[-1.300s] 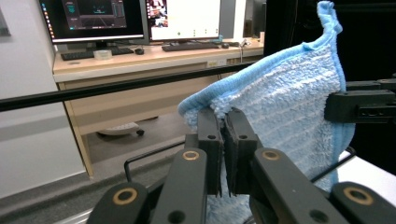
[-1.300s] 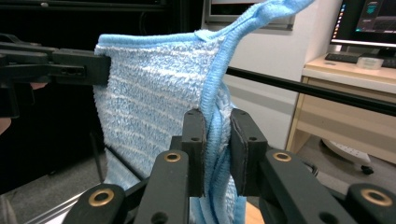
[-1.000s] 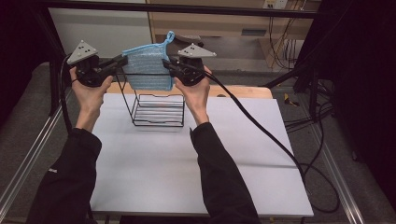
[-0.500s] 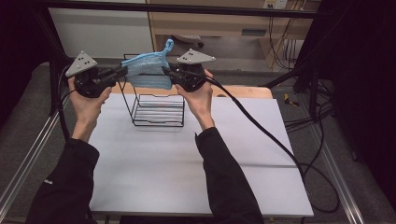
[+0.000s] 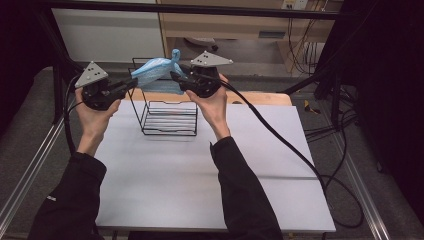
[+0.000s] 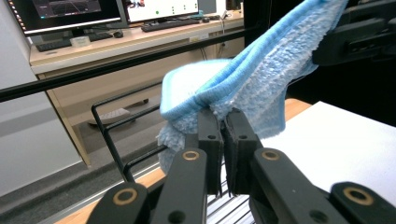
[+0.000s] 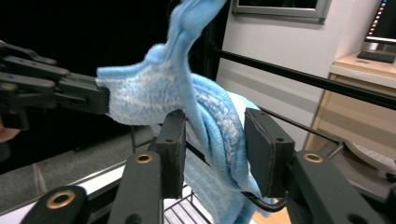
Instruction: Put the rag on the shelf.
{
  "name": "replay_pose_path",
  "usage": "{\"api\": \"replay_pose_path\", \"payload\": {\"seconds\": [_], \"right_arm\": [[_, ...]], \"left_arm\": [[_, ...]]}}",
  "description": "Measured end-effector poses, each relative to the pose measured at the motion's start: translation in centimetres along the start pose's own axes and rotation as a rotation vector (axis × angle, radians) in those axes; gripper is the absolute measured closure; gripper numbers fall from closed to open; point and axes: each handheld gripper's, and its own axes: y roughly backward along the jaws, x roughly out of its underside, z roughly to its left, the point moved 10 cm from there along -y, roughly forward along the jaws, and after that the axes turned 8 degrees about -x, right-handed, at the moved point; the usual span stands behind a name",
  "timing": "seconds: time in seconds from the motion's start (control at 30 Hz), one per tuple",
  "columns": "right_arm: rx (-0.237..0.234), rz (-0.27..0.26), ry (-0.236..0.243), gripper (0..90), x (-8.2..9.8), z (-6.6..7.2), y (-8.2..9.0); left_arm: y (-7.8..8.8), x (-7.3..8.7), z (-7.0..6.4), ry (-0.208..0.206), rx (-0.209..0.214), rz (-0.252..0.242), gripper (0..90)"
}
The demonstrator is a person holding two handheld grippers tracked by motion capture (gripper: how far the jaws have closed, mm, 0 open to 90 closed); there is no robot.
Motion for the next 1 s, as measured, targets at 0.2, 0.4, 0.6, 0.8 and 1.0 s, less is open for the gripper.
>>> {"api": "replay_pose_path", "payload": {"seconds": [0.2, 0.4, 0.6, 0.8, 1.0], "right_arm": [[-0.012, -0.002, -0.006, 52.5, -0.3, 0.3, 0.3], [-0.029, 0.025, 0.03, 70.1, -0.1, 0.5, 0.4], [-0.038, 0.06, 0.08, 80.2, 0.5, 0.8, 0.5], [-0.047, 0.085, 0.117, 80.7, 1.0, 1.2, 0.5], [-0.056, 0.109, 0.15, 80.7, 1.6, 1.6, 0.3]], "left_arm": [[0.0, 0.2, -0.2, -0.028, -0.009, 0.015, 86.3], [-0.1, 0.6, -0.5, -0.051, -0.012, 0.038, 86.2], [0.2, 0.2, -0.4, -0.018, 0.002, 0.044, 82.6], [1.7, -2.3, 0.9, 0.079, 0.011, 0.008, 71.7], [1.6, -4.9, 1.5, 0.123, -0.028, -0.008, 70.3]]}}
